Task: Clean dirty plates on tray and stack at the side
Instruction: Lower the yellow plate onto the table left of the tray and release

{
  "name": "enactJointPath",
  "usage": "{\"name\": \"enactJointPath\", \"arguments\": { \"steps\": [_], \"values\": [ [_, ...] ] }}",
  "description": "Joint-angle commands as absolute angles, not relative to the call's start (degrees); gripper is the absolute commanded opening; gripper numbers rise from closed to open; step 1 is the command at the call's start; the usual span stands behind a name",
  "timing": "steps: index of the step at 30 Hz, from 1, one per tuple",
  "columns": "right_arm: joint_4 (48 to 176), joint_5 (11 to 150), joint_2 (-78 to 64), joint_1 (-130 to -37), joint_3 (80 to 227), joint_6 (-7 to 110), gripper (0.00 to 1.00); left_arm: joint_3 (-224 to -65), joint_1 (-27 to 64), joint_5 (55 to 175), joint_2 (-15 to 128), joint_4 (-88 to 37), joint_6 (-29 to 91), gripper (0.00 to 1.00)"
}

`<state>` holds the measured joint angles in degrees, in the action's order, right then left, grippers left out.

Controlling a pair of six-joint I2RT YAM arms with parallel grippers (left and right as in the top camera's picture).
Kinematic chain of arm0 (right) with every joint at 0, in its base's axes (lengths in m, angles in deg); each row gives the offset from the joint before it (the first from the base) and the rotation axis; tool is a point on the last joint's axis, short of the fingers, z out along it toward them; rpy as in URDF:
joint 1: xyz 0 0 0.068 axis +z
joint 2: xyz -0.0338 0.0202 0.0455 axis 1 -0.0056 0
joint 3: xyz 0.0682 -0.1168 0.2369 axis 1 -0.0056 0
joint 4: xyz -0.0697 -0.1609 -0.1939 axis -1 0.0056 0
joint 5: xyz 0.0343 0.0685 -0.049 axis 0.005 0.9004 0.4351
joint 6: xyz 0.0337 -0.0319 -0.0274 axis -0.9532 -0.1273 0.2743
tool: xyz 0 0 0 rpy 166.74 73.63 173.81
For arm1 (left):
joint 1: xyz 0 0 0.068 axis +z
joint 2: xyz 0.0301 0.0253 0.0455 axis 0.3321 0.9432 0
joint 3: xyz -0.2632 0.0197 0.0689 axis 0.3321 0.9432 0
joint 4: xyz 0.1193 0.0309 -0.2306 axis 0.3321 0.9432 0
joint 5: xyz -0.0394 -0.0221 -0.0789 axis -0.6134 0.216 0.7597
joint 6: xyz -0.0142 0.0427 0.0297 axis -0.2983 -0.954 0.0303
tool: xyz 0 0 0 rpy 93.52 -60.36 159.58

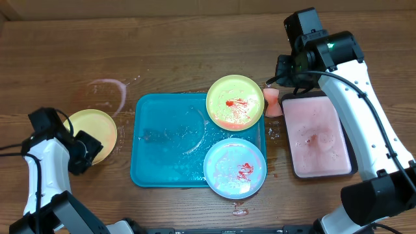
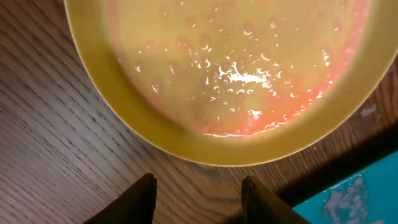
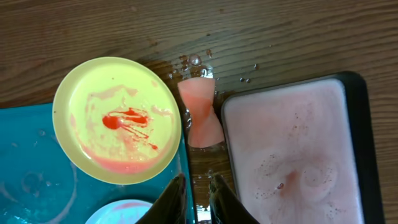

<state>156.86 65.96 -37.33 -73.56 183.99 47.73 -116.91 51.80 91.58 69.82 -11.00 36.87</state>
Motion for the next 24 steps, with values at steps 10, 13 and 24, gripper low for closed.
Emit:
{"name": "enactJointPath", "arguments": {
  "steps": [10,13,24],
  "values": [
    [154.39,67.27,-35.54,-73.69,180.34,42.72,0.17,-115.25,52.06,87.64,69.91,-10.79,42.16,0.51],
    [154.44,67.25,-35.84,-73.69,179.46,42.77,0.17,-114.04,52.06,87.31,69.93,-11.49,43.41,0.52],
    [155.09,67.47,-36.19,-73.69,179.24,42.98,0.17,-108.65,52.06,85.41,75.0,-20.58,47.19,0.56]
  ]
}}
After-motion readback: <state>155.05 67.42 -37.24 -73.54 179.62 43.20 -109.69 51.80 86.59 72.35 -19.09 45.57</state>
